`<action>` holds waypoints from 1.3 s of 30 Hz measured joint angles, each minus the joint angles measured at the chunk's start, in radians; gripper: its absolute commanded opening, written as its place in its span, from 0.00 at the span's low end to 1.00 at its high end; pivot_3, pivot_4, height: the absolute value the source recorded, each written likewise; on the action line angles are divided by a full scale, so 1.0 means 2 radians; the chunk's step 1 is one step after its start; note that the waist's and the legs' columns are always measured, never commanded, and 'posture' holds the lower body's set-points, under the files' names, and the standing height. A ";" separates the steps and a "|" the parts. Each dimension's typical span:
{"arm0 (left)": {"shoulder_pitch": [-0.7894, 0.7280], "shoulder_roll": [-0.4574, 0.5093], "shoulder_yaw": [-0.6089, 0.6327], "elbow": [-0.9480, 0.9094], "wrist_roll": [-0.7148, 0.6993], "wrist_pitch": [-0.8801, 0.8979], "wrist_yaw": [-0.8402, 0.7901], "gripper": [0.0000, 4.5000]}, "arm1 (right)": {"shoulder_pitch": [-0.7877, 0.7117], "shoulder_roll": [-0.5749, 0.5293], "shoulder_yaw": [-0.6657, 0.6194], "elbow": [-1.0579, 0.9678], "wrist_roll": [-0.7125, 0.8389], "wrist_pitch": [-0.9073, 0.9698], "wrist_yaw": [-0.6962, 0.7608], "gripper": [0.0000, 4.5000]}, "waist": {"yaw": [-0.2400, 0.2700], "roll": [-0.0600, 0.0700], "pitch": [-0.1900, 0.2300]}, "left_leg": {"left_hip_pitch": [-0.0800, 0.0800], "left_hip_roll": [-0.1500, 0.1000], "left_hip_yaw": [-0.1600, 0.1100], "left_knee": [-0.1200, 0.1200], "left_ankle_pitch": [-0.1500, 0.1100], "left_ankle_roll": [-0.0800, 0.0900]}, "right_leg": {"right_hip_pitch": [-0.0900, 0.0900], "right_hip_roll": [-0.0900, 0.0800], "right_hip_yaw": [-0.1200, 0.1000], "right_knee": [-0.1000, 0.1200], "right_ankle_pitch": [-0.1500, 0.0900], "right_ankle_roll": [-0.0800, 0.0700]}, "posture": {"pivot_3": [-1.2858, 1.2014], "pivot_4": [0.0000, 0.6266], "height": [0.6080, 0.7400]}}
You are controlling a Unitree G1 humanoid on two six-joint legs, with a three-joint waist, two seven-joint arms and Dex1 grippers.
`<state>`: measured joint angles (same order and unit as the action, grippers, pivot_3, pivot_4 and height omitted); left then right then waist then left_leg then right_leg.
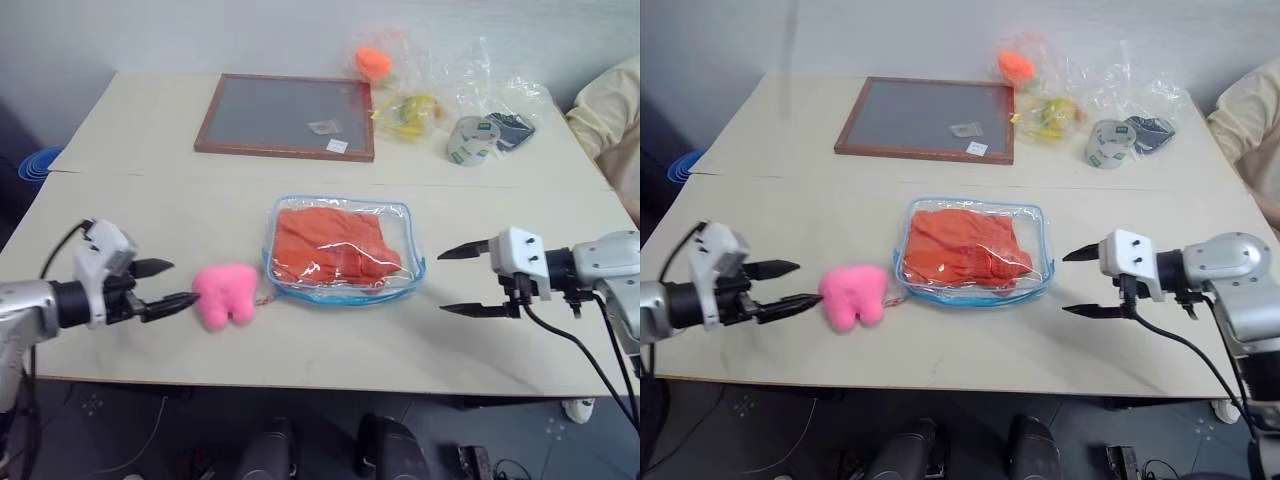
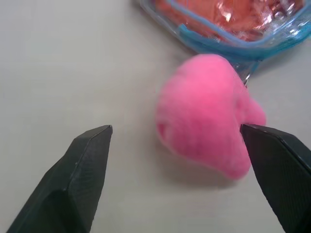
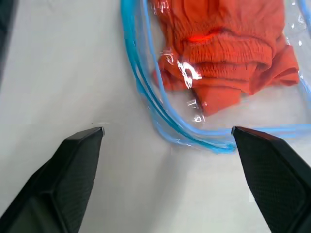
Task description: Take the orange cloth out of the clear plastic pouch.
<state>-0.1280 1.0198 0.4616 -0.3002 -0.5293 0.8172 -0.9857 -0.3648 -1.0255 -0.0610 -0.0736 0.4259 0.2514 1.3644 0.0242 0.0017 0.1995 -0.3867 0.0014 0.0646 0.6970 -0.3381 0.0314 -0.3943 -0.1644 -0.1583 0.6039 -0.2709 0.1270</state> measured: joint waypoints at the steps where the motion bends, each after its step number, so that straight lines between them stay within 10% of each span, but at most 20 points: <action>1: -0.019 0.009 -0.003 -0.006 -0.008 -0.002 -0.008 0.95 | 0.017 -0.008 -0.019 -0.023 0.025 0.031 -0.001 0.94 | 0.002 0.000 0.000 | 0.000 0.000 0.000 0.000 0.000 0.000 | 0.000 0.000 0.000 0.000 0.000 0.000 | 0.52 0.24 1.00; 15: -0.210 -0.105 -0.369 0.006 0.222 -0.259 0.017 0.95 | 0.104 0.009 -0.092 -0.181 0.153 0.192 -0.096 0.94 | 0.002 0.000 0.000 | 0.000 -0.002 0.002 0.000 0.000 0.000 | 0.000 0.001 0.001 0.000 0.000 0.000 | 0.52 0.24 1.00; 20: -0.226 -0.152 -0.399 0.065 0.261 -0.296 0.023 0.77 | 0.112 0.014 -0.094 -0.191 0.154 0.192 -0.119 0.95 | 0.003 0.000 0.000 | 0.000 -0.001 0.001 0.000 0.000 0.001 | 0.000 0.000 0.000 0.000 0.000 0.000 | 0.52 0.24 1.00; 31: -0.223 -0.184 -0.398 0.079 0.278 -0.298 0.022 0.01 | 0.130 0.014 -0.094 -0.198 0.154 0.188 -0.131 0.95 | 0.003 0.000 0.000 | 0.000 -0.001 0.001 0.000 0.000 0.001 | 0.000 0.000 0.000 0.000 0.000 0.000 | 0.52 0.24 1.00; 34: -0.214 -0.189 -0.378 0.062 0.260 -0.268 0.023 0.01 | 0.130 0.014 -0.094 -0.198 0.154 0.187 -0.129 0.95 | 0.002 0.000 0.000 | 0.000 -0.001 0.001 0.000 0.000 0.001 | 0.000 0.000 0.000 0.000 0.000 0.000 | 0.52 0.24 1.00; 39: -0.190 -0.216 -0.320 0.024 0.206 -0.196 0.045 0.00 | 0.116 0.029 -0.069 -0.208 0.143 0.182 -0.142 0.66 | 0.001 0.000 0.000 | 0.000 0.000 0.000 0.000 0.000 0.001 | 0.000 0.000 0.000 0.000 0.000 0.000 | 0.52 0.24 1.00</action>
<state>-0.5080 0.5886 -0.1794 -0.2520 -0.1177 0.4251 -0.8951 -0.1328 -0.9679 -0.1987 -0.4899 0.7115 0.6144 1.0813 0.0271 0.0013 0.1992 -0.3869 0.0006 0.0653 0.6978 -0.3386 0.0335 -0.3938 -0.1645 -0.1579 0.6039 -0.2703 0.1280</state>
